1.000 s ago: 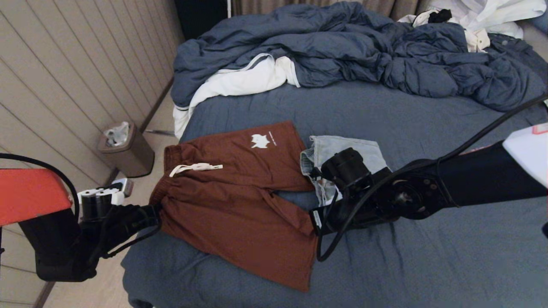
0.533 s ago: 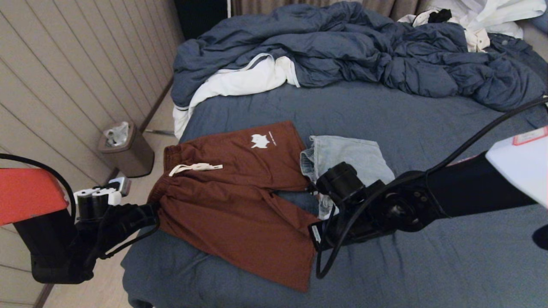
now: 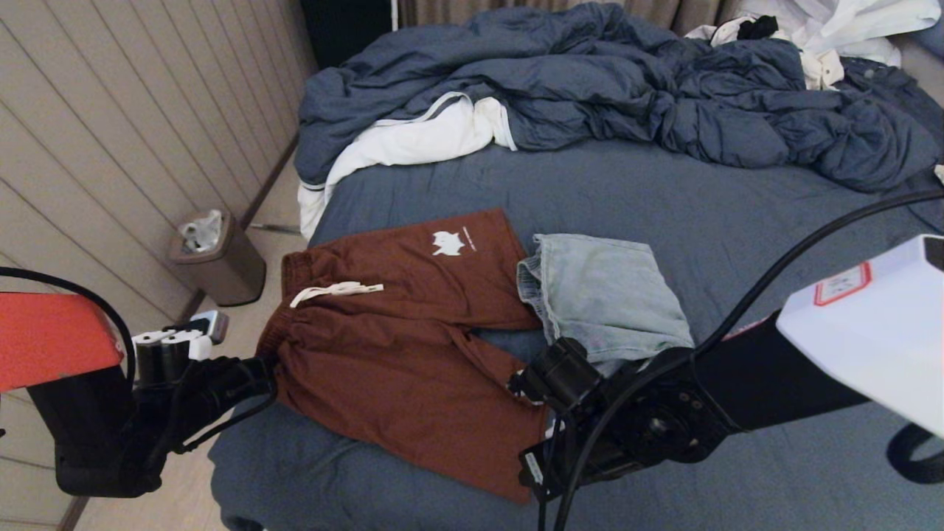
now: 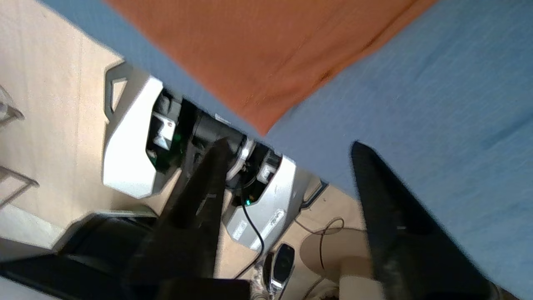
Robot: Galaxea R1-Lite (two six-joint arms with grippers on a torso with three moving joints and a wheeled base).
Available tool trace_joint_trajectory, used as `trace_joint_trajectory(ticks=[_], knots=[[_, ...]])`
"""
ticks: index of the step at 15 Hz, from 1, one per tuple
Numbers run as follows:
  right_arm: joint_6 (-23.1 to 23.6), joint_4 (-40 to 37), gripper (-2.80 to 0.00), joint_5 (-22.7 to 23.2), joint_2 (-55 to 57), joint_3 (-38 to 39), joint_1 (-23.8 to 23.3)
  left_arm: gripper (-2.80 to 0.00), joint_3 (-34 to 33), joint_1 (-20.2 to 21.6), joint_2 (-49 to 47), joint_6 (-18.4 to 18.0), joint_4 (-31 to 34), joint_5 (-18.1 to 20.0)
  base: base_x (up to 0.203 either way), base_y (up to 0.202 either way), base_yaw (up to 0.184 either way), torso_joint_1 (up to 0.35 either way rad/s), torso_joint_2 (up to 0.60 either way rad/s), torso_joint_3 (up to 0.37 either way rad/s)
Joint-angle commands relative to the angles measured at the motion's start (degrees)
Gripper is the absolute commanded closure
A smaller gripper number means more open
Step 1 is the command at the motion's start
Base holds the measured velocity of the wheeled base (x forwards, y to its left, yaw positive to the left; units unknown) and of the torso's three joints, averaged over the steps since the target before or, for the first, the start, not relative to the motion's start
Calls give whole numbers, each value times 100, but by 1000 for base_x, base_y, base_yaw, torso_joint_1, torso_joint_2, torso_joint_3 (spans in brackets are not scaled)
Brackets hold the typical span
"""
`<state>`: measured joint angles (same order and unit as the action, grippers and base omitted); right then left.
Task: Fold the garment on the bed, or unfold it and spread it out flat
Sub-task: Fold the brown shorts
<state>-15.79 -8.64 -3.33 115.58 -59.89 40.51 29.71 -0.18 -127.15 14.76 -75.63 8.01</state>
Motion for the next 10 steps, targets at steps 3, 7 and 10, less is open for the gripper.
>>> trace_joint_trajectory(ticks=[3,7,10], knots=[[0,322,-280,-10,430,83,145,0,-36,-43,-21,0,-70,-63,0,0,0,0,0,0],[45,804,-280,-27,949,-172,168,0,-46,-38,-21,1,-110,-63,0,0,0,0,0,0],[44,812,-280,-151,1177,-347,211,0,-123,-43,-21,-9,-223,-70,0,0,0,0,0,0]])
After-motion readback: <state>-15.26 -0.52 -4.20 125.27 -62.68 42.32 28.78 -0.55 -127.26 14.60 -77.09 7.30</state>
